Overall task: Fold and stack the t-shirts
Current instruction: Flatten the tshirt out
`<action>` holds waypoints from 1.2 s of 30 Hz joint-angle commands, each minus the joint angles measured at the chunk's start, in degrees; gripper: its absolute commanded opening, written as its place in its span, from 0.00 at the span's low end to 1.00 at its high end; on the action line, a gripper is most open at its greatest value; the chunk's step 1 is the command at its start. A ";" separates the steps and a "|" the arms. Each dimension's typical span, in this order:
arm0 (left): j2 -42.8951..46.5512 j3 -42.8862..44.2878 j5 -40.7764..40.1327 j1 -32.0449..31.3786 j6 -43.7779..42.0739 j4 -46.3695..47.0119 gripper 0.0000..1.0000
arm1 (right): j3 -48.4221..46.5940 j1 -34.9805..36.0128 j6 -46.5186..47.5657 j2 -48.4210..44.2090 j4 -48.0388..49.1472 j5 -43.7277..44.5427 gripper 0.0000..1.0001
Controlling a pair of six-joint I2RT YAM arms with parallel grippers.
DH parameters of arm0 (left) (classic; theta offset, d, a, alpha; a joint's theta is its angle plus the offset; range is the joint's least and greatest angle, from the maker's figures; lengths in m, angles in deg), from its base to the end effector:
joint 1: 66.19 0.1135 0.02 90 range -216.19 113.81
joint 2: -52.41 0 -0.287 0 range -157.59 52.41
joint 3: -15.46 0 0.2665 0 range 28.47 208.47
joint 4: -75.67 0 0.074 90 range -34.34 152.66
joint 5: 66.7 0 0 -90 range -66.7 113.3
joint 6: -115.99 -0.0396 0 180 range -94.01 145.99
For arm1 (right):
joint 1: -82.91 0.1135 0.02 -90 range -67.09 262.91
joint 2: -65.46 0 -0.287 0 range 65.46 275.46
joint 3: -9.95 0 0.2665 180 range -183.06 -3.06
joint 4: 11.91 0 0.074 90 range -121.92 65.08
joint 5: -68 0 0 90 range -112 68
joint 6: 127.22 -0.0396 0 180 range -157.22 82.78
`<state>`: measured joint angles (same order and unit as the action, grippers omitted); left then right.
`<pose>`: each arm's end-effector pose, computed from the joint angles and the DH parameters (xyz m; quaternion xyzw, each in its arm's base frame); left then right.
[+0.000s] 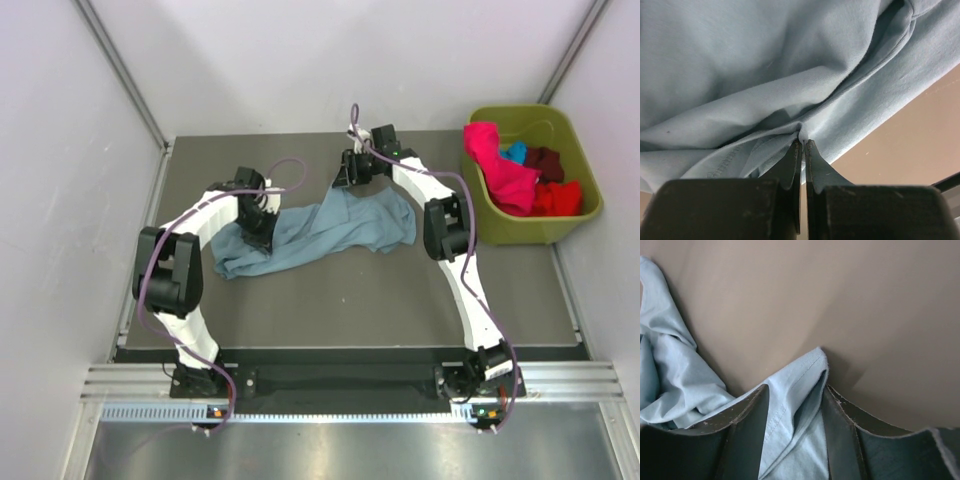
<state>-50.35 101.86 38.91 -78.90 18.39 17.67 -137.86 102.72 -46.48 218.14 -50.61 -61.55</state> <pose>0.3579 -0.0917 0.2104 0.1912 0.9629 -0.1404 0.1287 0.5712 0.2326 0.1505 -0.2123 0.8489 0.3941 0.2810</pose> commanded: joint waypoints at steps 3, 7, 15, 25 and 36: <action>0.19 -0.70 0.91 -0.82 -0.23 -0.01 0.00 | -2.39 0.84 -0.06 2.00 2.05 1.67 0.47; 0.02 -1.05 0.82 -1.18 -0.23 0.17 0.00 | -3.45 0.84 -0.50 3.06 3.01 2.11 0.43; 0.19 -1.31 0.82 -2.14 -0.23 0.17 0.00 | -4.68 0.84 -1.82 3.76 3.46 4.30 0.00; 1.95 -0.97 0.56 -2.32 -0.75 -0.09 0.00 | -4.51 0.93 1.94 -1.92 1.01 5.97 0.00; 4.49 17.13 -14.99 2.78 -8.74 6.57 0.00 | 4.19 -2.93 10.57 -31.90 -4.72 17.39 0.00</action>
<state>-50.06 113.57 30.54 -77.63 14.02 18.80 -133.41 101.74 -39.51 200.94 -56.49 -49.05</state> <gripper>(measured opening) 0.034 0.012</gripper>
